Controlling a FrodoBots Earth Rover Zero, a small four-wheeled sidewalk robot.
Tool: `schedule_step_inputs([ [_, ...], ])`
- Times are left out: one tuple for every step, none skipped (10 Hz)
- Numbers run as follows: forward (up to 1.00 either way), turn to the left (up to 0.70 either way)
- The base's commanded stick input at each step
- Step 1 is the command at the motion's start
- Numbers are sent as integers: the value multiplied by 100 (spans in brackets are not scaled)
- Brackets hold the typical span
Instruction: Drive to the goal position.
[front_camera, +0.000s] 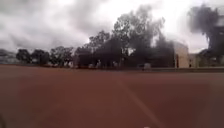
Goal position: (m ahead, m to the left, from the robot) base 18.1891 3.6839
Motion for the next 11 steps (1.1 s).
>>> schedule_step_inputs([
  [70, 0],
  [70, 0],
  [70, 0],
  [70, 0],
  [70, 0],
  [70, 0],
  [70, 0],
  [70, 0],
  [70, 0],
  [70, 0],
  [70, 0],
])
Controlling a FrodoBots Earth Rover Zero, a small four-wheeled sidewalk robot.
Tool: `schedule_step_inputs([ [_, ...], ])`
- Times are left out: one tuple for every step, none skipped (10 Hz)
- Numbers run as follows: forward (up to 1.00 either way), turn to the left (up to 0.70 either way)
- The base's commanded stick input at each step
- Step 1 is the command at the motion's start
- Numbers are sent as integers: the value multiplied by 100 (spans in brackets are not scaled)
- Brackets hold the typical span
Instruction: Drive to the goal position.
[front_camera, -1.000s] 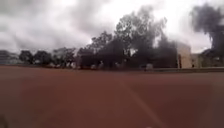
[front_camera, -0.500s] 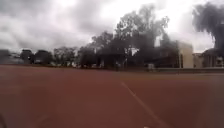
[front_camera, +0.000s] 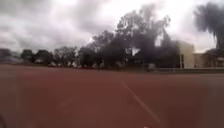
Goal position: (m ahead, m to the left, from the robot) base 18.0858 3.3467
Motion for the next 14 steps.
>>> schedule_step_inputs([
  [70, 0],
  [70, 0],
  [70, 0],
  [70, 0],
  [70, 0],
  [70, 0],
  [70, 0],
  [70, 0],
  [70, 0],
  [70, 0],
  [70, 0],
  [70, 0],
  [70, 0],
  [70, 0],
])
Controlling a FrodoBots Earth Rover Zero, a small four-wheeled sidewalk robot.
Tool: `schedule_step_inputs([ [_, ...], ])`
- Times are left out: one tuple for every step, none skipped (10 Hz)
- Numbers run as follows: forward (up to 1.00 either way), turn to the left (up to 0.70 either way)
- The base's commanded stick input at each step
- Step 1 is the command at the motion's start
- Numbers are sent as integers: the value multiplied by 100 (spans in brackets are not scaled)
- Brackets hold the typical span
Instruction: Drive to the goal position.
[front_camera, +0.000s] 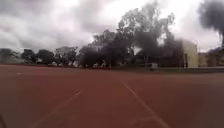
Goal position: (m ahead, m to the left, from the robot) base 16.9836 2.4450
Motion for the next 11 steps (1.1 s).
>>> schedule_step_inputs([
  [70, 0],
  [70, 0],
  [70, 0],
  [70, 0],
  [70, 0],
  [70, 0],
  [70, 0],
  [70, 0],
  [70, 0],
  [70, 0],
  [70, 0],
])
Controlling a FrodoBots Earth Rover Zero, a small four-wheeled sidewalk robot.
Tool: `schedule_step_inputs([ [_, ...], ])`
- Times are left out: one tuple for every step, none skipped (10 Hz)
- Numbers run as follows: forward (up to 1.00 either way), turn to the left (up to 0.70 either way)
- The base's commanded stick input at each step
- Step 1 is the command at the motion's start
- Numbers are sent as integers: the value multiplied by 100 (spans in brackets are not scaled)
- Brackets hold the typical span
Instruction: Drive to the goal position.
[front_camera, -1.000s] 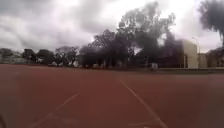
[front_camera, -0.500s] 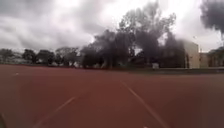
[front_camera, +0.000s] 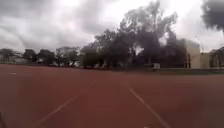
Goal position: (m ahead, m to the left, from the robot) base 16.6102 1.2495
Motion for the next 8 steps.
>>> schedule_step_inputs([
  [70, 0],
  [70, 0],
  [70, 0],
  [70, 0],
  [70, 0],
  [70, 0],
  [70, 0],
  [70, 0],
])
